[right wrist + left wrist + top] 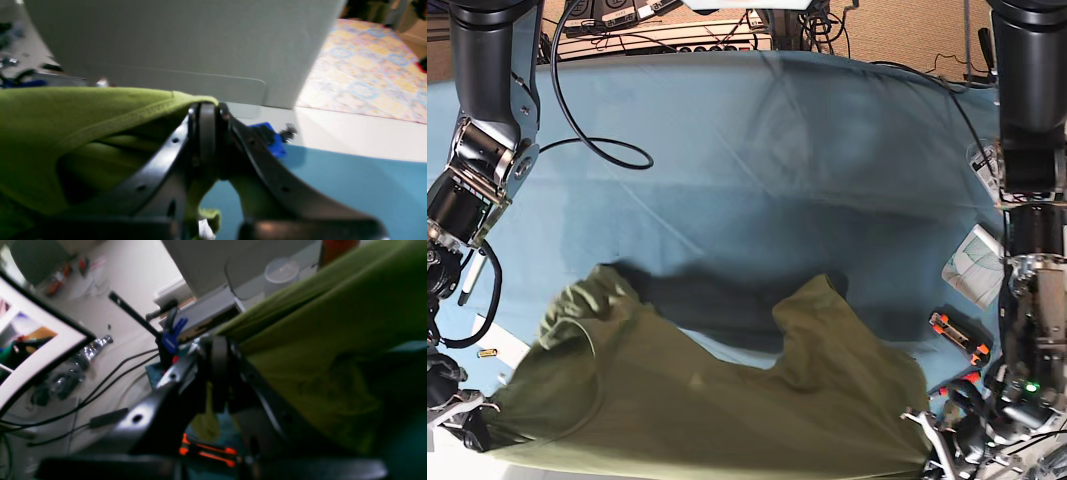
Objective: Layout the t-shirt on the table in an organized manner, then fold the t-shirt properly
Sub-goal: 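Swing the held t-shirt up and lay it flat across the table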
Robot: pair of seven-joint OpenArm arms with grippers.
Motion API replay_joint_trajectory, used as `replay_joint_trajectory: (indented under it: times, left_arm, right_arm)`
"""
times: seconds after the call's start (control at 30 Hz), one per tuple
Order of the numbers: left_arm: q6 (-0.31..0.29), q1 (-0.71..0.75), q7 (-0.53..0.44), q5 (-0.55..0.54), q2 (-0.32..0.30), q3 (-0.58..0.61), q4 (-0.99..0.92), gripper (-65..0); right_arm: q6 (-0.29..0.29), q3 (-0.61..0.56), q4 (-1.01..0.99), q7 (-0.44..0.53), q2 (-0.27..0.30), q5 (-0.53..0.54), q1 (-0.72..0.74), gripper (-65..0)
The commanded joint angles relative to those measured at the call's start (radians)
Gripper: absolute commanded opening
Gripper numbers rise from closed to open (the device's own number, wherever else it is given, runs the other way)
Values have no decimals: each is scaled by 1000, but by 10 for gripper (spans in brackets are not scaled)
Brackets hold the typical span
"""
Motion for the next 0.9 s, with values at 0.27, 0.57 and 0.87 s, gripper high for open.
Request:
replay_joint_trajectory:
  times: [0.27,0.57,0.87]
  left_arm:
    - [3,-101,6,-70,-87,-10,13,-650]
    - [-51,-113,-1,-140,-130,-10,13,-650]
    - [-64,-113,-4,-164,-132,-10,13,-650]
  right_arm:
    - [-9,13,13,28,42,31,77,-650]
    - [-6,13,13,75,43,-34,135,-650]
    - [-5,12,-72,121,42,-62,140,-650]
